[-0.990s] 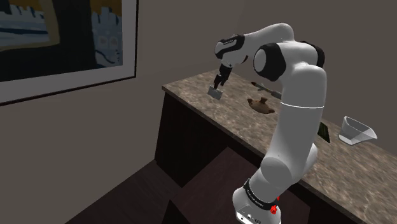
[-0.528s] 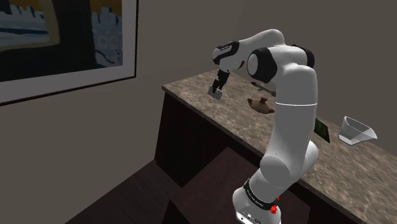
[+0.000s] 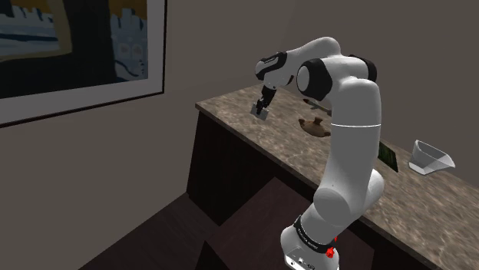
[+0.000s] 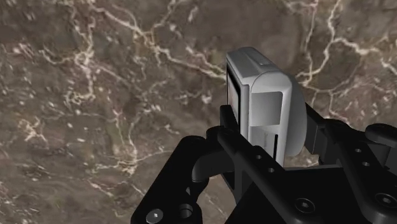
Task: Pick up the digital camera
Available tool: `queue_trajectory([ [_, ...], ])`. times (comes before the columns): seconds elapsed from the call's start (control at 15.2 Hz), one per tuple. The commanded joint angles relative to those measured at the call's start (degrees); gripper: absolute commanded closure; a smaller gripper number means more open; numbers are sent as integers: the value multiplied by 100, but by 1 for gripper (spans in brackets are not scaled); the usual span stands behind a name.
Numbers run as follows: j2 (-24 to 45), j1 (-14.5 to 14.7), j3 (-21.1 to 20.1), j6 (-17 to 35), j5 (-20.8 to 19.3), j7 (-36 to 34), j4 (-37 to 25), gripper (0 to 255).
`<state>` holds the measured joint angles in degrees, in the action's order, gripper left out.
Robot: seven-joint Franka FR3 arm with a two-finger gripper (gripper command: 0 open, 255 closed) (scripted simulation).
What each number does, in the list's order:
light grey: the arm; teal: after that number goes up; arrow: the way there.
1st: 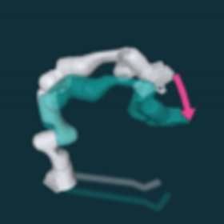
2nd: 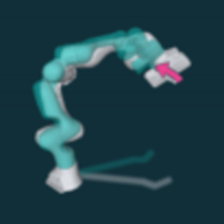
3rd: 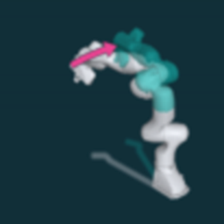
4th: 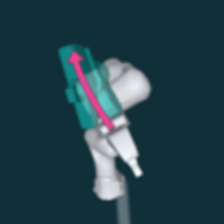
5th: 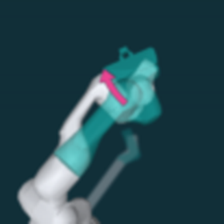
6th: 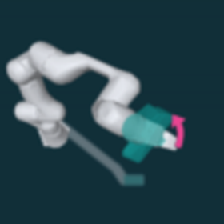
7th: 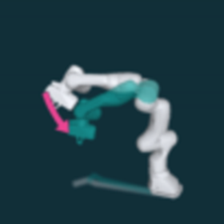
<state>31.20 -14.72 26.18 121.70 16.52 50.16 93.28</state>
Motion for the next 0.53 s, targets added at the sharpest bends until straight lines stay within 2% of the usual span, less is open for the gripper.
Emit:
queue_trajectory([
  [0.0,6,0,-3,1,1,0,-1,255],
  [0.46,-111,18,36,-167,-60,-31,-60,255],
])
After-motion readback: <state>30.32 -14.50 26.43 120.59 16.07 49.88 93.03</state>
